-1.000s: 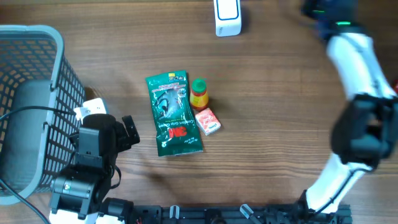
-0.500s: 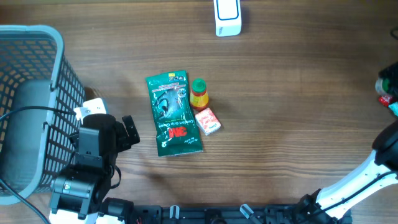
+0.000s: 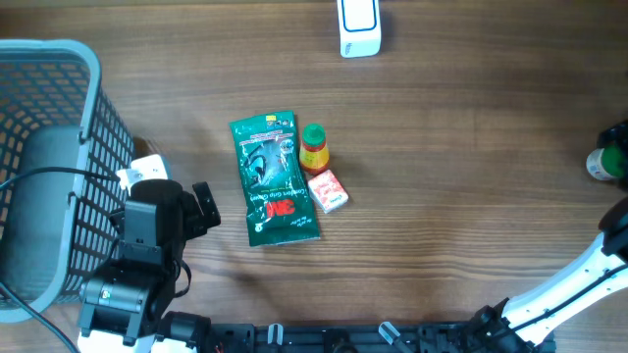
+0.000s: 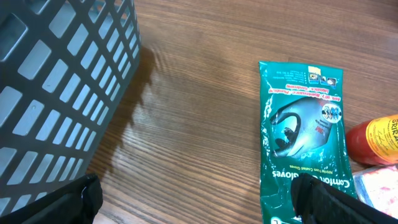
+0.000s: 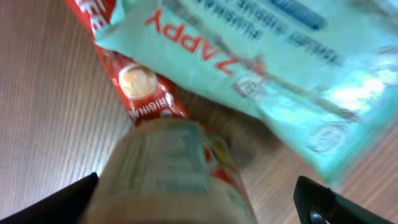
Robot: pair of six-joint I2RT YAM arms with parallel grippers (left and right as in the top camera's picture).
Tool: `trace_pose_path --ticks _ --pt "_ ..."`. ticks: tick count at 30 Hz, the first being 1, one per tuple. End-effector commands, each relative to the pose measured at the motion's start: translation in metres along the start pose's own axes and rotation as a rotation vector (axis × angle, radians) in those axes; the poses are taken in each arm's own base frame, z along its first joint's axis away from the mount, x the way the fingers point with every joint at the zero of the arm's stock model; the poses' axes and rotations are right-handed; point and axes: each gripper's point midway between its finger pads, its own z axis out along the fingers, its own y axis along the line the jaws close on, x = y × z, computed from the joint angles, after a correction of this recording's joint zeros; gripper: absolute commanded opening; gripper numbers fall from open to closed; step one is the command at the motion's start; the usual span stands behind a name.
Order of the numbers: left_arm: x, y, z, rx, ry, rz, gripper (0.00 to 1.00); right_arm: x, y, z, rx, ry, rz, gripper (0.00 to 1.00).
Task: Scan the item barcode
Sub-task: 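Carry the jar with the right gripper off to the right side, then reach the right gripper to the red-capped bottle and grasp it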
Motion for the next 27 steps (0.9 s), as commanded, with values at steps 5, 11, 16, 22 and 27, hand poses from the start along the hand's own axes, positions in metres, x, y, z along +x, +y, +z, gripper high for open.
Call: trace_pose_path --ticks 5,11,16,22,27 --pt "-0.001 0.0 -0.001 0.007 -0.003 -0.015 1.0 -0.056 0.057 -0.215 -0.292 -0.43 0.007 1.0" --pt "-0.001 0.0 -0.001 0.007 -0.003 -0.015 1.0 0.036 0.146 -0.301 -0.689 -0.305 -0.124 1.0" --pt "-0.001 0.0 -0.001 0.007 -0.003 -0.015 1.0 0.169 0.245 -0.311 -0.962 0.03 -0.489 1.0" --pt "-0.001 0.0 -0.001 0.007 -0.003 -0.015 1.0 0.319 0.302 -0.288 -0.853 0.143 -0.807 1.0" --pt "-0.001 0.0 -0.001 0.007 -0.003 -0.015 1.0 0.395 0.318 -0.245 -0.562 -0.051 -1.019 1.0"
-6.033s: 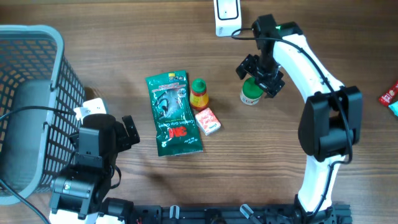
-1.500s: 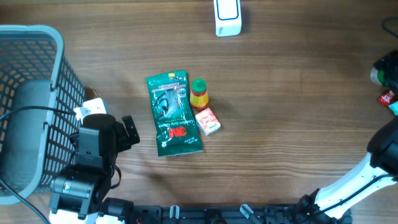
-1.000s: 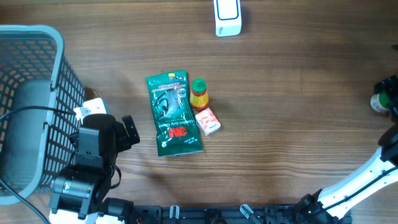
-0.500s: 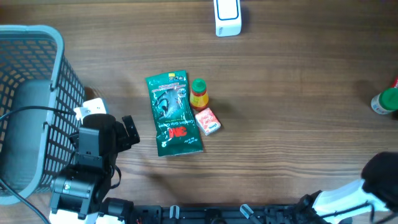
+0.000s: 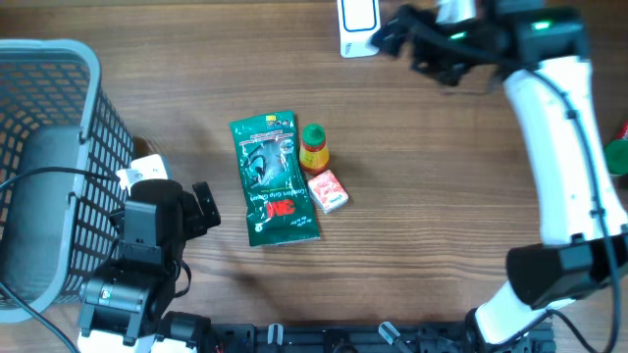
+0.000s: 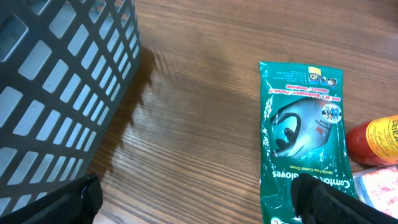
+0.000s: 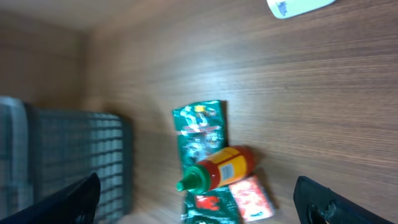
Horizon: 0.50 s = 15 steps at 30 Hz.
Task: Scan the item barcode
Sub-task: 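Reach the right gripper to the red-capped bottle and grasp it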
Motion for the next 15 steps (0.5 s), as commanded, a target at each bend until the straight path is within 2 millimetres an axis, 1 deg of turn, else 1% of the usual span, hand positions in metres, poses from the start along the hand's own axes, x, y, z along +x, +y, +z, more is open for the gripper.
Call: trace_pose_path --ticks 1,2,3,5,7,9,12,14,15 --pt "-0.001 0.0 -0.001 0.007 -0.003 -0.015 1.0 0.02 -0.008 0.05 0.29 -0.008 -0.141 1.0" --pt "-0.001 0.0 -0.001 0.007 -0.003 -0.015 1.0 0.032 -0.002 0.07 0.331 0.016 -0.19 1.0" --pt "-0.001 0.0 -0.001 0.007 -0.003 -0.015 1.0 0.044 0.0 0.09 0.376 0.038 -0.23 1.0" --pt "-0.001 0.0 -0.001 0.007 -0.003 -0.015 1.0 0.067 0.001 0.122 0.411 0.11 -0.285 1.0" --pt "-0.001 0.0 -0.001 0.007 -0.003 -0.015 1.0 0.087 -0.002 0.141 0.433 0.179 -0.327 1.0" --pt "-0.001 0.0 -0.001 0.007 -0.003 -0.015 1.0 0.103 -0.003 0.151 0.449 0.231 -0.351 1.0" --pt "-0.001 0.0 -0.001 0.007 -0.003 -0.015 1.0 0.117 0.0 0.157 0.455 0.269 -0.385 0.98" --pt "-0.001 0.0 -0.001 0.007 -0.003 -0.015 1.0 0.119 0.001 0.157 0.457 0.273 -0.386 0.88" --pt "-0.001 0.0 -0.001 0.007 -0.003 -0.015 1.0 0.119 0.001 0.157 0.457 0.273 -0.386 0.79"
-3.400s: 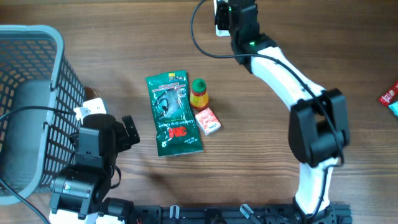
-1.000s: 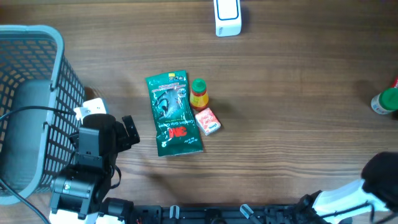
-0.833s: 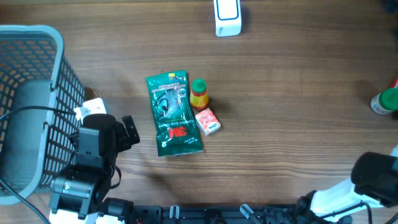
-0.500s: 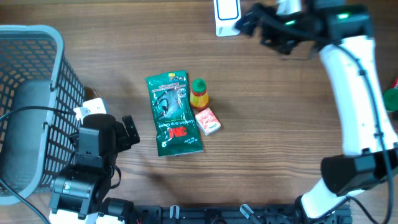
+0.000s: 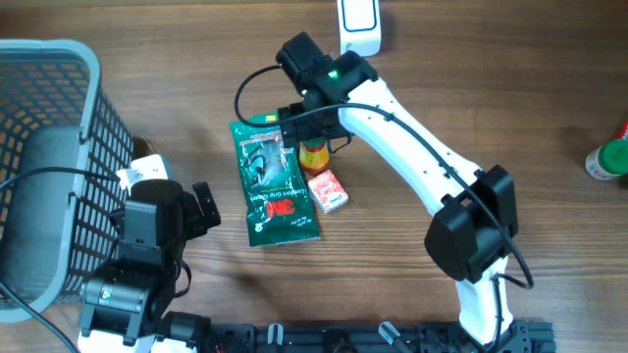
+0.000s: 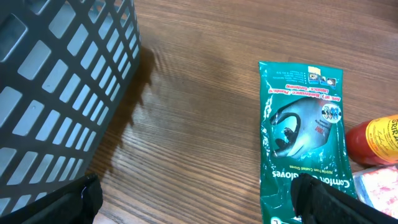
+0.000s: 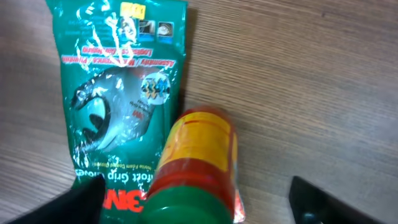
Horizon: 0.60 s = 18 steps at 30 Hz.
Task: Scan the item barcode
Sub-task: 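Reach the right gripper to the red-capped bottle and grasp it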
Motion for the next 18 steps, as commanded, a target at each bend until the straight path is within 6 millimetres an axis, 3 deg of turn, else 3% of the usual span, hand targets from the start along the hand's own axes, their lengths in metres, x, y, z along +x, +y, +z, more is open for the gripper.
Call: trace_pose_path --ticks 1,3,9,13,18 --pt "0.0 0.0 -0.001 0.007 -0.003 -0.014 1.0 -0.001 -0.003 -0.001 0.028 -0.011 -0.015 0.72" --pt "0.0 0.0 -0.001 0.007 -0.003 -0.014 1.0 0.001 -0.005 -0.001 0.033 -0.001 -0.016 0.57" --pt "-0.001 0.0 -0.001 0.007 -0.003 -0.015 1.0 0.021 -0.019 -0.003 0.069 0.092 -0.112 0.32" --pt "0.0 0.0 -0.001 0.007 -0.003 -0.014 1.0 0.013 -0.042 -0.015 0.072 0.091 -0.19 0.3" --pt "0.0 0.0 -0.001 0.007 -0.003 -0.014 1.0 -0.003 -0.102 -0.035 0.09 0.071 -0.172 0.3"
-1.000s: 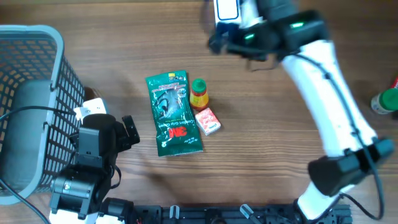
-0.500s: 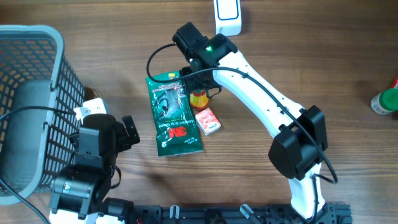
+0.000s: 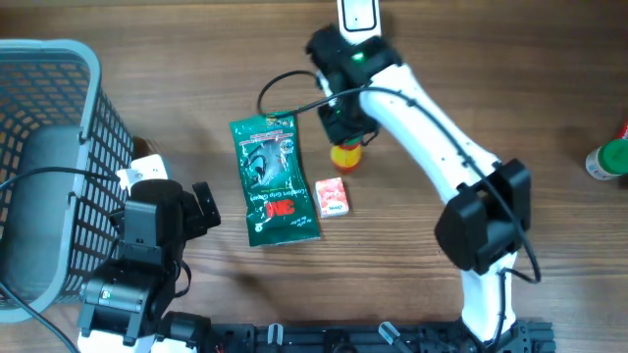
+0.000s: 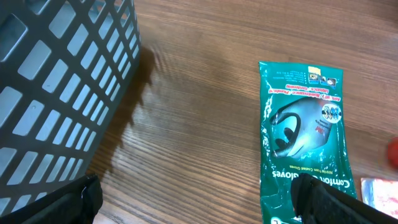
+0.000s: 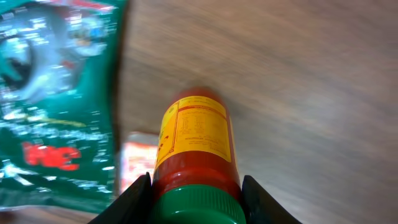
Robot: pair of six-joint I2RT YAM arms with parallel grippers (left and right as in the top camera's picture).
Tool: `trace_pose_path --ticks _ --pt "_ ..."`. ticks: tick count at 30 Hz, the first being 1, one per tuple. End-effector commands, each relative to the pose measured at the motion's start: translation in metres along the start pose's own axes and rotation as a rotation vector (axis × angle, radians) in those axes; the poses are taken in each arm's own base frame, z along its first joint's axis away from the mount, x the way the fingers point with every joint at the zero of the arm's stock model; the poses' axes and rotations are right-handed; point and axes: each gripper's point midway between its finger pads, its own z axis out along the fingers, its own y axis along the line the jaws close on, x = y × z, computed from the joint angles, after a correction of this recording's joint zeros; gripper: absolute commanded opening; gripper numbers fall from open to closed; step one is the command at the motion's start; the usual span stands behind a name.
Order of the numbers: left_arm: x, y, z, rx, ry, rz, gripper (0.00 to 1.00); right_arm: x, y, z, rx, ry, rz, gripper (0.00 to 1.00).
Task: Scan the item barcode
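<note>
A red sauce bottle (image 5: 196,137) with a yellow label and green cap is held off the table, my right gripper (image 5: 196,202) shut on its cap end. From above, the bottle (image 3: 345,155) hangs under the right gripper (image 3: 340,132), right of the green glove packet (image 3: 273,179). The white scanner (image 3: 357,15) lies at the table's far edge. My left gripper (image 4: 199,208) is open over bare wood, near the basket. A red edge of the bottle (image 4: 393,149) shows at the right of the left wrist view.
A small pink box (image 3: 333,196) lies beside the packet's lower right corner. The grey mesh basket (image 3: 49,147) stands at the left. A green-capped bottle (image 3: 608,159) sits at the right edge. The glove packet (image 4: 305,149) lies ahead of the left gripper.
The right gripper, which stood open over the sauce bottle beside the packet, is now shut on it. The bottle has moved a little right, off the table. The left arm is unchanged.
The right arm was at the far right edge over other goods. Then it was at the back near the scanner, then over the sauce bottle by the glove packet. Now it holds that bottle clear of the packet. The left gripper stayed open by the basket throughout.
</note>
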Motion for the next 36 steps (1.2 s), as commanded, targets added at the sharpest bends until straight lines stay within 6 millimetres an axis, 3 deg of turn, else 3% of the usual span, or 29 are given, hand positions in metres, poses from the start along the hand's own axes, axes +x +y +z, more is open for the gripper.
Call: trace_pose_path --ticks 1,3,9,12,15,17,18,19,20,23,26,27,30,32,33,34,36 --pt "-0.001 0.0 -0.001 0.007 -0.003 -0.015 1.0 -0.006 -0.053 -0.026 0.026 -0.052 -0.028 0.3" --pt "-0.001 0.0 -0.001 0.007 -0.003 -0.015 1.0 0.0 -0.073 -0.026 -0.008 -0.028 -0.056 0.25" --pt "-0.001 0.0 -0.001 0.007 -0.003 -0.015 1.0 0.015 -0.077 -0.026 -0.083 0.012 -0.314 0.29" --pt "-0.001 0.0 -0.001 0.007 -0.003 -0.015 1.0 0.016 -0.076 -0.026 -0.09 0.012 -0.387 0.52" --pt "-0.001 0.0 -0.001 0.007 -0.003 -0.015 1.0 0.021 -0.077 -0.031 -0.088 0.02 -0.444 0.59" --pt "-0.001 0.0 -0.001 0.007 -0.003 -0.015 1.0 0.017 -0.077 -0.041 -0.078 -0.017 -0.433 0.75" --pt "-0.001 0.0 -0.001 0.007 -0.003 -0.015 1.0 0.013 -0.077 -0.049 -0.069 -0.044 -0.412 0.91" --pt "-0.001 0.0 -0.001 0.007 -0.003 -0.015 1.0 0.01 -0.078 -0.057 -0.063 -0.068 -0.391 1.0" --pt "-0.001 0.0 -0.001 0.007 -0.003 -0.015 1.0 0.006 -0.078 -0.069 -0.055 -0.102 -0.357 1.0" --pt "-0.001 0.0 -0.001 0.007 -0.003 -0.015 1.0 -0.01 -0.08 -0.111 -0.04 -0.25 -0.16 1.0" --pt "-0.001 0.0 -0.001 0.007 -0.003 -0.015 1.0 -0.013 -0.083 -0.128 -0.066 -0.307 0.1 1.0" --pt "-0.001 0.0 -0.001 0.007 -0.003 -0.015 1.0 -0.012 -0.086 -0.129 -0.084 -0.303 0.245 1.0" --pt "-0.001 0.0 -0.001 0.007 -0.003 -0.015 1.0 0.008 -0.094 -0.119 -0.143 -0.184 0.892 0.97" --pt "-0.001 0.0 -0.001 0.007 -0.003 -0.015 1.0 0.026 -0.09 -0.114 -0.152 -0.08 1.201 0.8" --pt "-0.001 0.0 -0.001 0.007 -0.003 -0.015 1.0 0.038 -0.084 -0.112 -0.154 -0.006 1.376 0.81" --pt "-0.001 0.0 -0.001 0.007 -0.003 -0.015 1.0 0.038 -0.08 -0.112 -0.174 0.016 1.453 0.95" --pt "-0.001 0.0 -0.001 0.007 -0.003 -0.015 1.0 0.037 -0.083 -0.11 -0.148 -0.001 1.5 1.0"
